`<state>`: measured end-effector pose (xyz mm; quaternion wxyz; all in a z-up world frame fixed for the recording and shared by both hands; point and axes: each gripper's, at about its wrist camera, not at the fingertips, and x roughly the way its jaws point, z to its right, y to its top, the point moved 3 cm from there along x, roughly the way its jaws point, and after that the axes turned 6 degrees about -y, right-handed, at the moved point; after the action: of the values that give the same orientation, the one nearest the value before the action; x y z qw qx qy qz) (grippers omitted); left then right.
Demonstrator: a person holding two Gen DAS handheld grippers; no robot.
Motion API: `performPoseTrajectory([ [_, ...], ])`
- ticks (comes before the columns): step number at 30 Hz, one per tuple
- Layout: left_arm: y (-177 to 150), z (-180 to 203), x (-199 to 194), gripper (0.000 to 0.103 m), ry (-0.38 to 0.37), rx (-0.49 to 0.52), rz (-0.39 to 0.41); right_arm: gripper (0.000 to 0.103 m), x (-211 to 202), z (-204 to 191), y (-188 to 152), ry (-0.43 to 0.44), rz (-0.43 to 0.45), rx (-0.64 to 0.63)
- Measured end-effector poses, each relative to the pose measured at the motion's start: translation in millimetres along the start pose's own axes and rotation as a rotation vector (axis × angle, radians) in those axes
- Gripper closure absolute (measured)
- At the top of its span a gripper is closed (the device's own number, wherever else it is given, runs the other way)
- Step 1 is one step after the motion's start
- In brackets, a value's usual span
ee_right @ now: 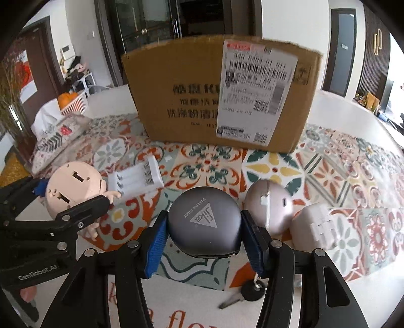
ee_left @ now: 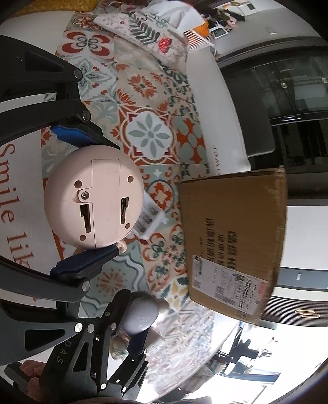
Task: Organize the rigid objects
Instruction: 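Carry the pink device and grey case with both tools over the box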
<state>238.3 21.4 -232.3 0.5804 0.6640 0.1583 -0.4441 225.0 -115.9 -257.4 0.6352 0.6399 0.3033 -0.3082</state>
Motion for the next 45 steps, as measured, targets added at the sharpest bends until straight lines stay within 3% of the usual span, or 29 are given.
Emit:
performPoseTrajectory([
  [25, 98, 31, -89, 0.032, 0.007, 0.002, 0.177, 0.047, -109, 33, 90, -0.050, 0.202, 0.020],
  [38, 157, 39, -109, 0.032, -0.004, 0.053, 0.229, 0.047, -123, 51, 143, -0.017, 0.194, 0.061],
  [45, 195, 36, -88, 0.032, -0.017, 0.061, 0.183, 0.047, -110, 62, 181, -0.040, 0.178, 0.055],
])
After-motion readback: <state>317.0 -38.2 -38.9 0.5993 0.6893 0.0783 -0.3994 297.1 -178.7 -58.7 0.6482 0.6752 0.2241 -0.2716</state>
